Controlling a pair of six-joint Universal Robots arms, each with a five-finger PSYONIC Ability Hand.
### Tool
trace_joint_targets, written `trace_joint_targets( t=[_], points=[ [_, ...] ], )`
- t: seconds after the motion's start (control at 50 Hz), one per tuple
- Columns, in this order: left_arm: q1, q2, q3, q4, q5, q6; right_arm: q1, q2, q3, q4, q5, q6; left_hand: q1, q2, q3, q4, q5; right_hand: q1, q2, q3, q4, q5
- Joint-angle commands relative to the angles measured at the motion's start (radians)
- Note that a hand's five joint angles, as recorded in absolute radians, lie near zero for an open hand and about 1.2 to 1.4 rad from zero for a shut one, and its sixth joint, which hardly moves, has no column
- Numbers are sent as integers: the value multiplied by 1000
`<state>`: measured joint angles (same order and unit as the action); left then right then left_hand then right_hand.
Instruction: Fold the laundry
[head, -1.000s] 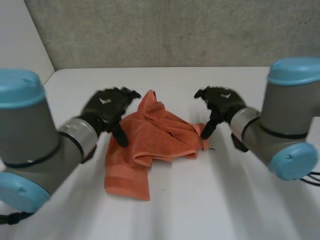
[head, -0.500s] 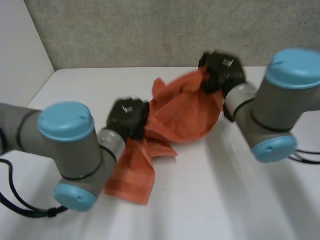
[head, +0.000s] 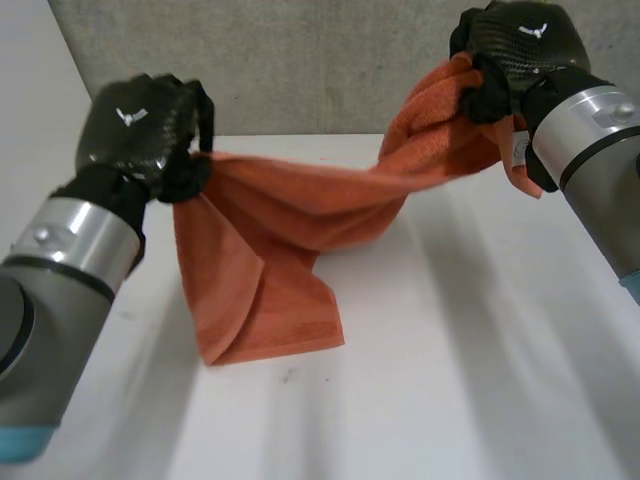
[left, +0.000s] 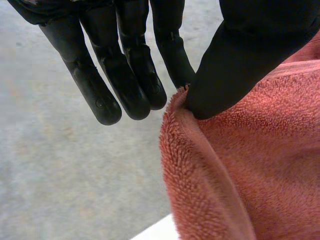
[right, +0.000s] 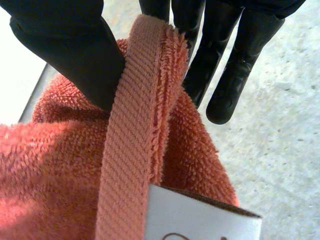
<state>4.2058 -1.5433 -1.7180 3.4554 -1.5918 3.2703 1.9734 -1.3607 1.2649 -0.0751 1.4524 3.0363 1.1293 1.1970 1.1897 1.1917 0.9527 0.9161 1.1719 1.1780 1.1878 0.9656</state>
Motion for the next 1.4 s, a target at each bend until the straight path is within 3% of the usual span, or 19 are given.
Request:
trace_joint_targets(
  t=[0.02, 0.2, 0.36, 0.38, 0.4, 0.42, 0.44, 0.54, 0.7, 0.76, 0.84, 1.0, 1.08, 1.16, 1.4],
  points=[
    [-56, -78, -57, 8, 19, 3, 4, 74, -7, 100, -9, 0, 267, 199, 207, 205, 269, 480, 224, 218, 209, 256],
    [-7, -328, 40, 5, 18, 25, 1, 286, -113, 112, 0, 4, 267, 199, 207, 205, 269, 480, 224, 218, 209, 256],
    [16, -543, 179, 21, 15, 135, 2, 515, -289, 103, 54, 30, 267, 199, 207, 205, 269, 480, 224, 218, 209, 256],
    [16, -555, 195, 22, 13, 143, 2, 535, -311, 103, 62, 30, 267, 199, 207, 205, 269, 382, 127, 120, 111, 158],
    [17, -561, 205, 21, 10, 149, 2, 552, -335, 103, 71, 30, 267, 199, 207, 205, 269, 99, -156, -162, -172, -125],
    [17, -566, 213, 21, 7, 152, 2, 581, -378, 112, 81, 32, 267, 199, 207, 205, 269, -534, -790, -796, -806, -758],
    [19, -567, 224, 19, 0, 152, 4, 588, -390, 113, 88, 32, 267, 199, 207, 205, 269, -742, -997, -1003, -1013, -966],
    [22, -554, 219, 18, -19, 149, 1, 546, -368, 113, 120, 35, 267, 199, 207, 205, 269, -742, -997, -1003, -1013, -966],
    [23, -491, 173, 19, -25, 146, 11, 290, -109, 112, 98, -52, 267, 199, 207, 205, 269, -742, -997, -1003, -1013, -966],
    [23, -477, 163, 16, -27, 146, 12, 259, -46, 109, 91, -76, 267, 199, 207, 205, 269, -742, -997, -1003, -1013, -966],
    [20, -446, 137, 13, -25, 144, 10, 193, 143, 98, 39, -105, 267, 199, 207, 205, 269, -556, -811, -818, -827, -780],
    [7, -371, 87, 11, -23, 144, 16, 146, 321, 40, -21, -15, 267, 199, 207, 205, 269, -81, -336, -342, -352, -305],
    [3, -324, 61, 11, -20, 144, 18, 147, 356, -17, -30, 33, 267, 199, 207, 205, 269, -106, -362, -368, -377, -330],
    [-7, -299, 45, 11, -20, 144, 15, 167, 350, -73, -32, 64, 267, 199, 207, 205, 269, -413, -669, -675, -685, -637],
    [-13, -256, -2, 10, -17, 144, 10, 462, 96, -89, -17, 65, 267, 199, 207, 205, 269, -385, -641, -647, -657, -609]
  ],
)
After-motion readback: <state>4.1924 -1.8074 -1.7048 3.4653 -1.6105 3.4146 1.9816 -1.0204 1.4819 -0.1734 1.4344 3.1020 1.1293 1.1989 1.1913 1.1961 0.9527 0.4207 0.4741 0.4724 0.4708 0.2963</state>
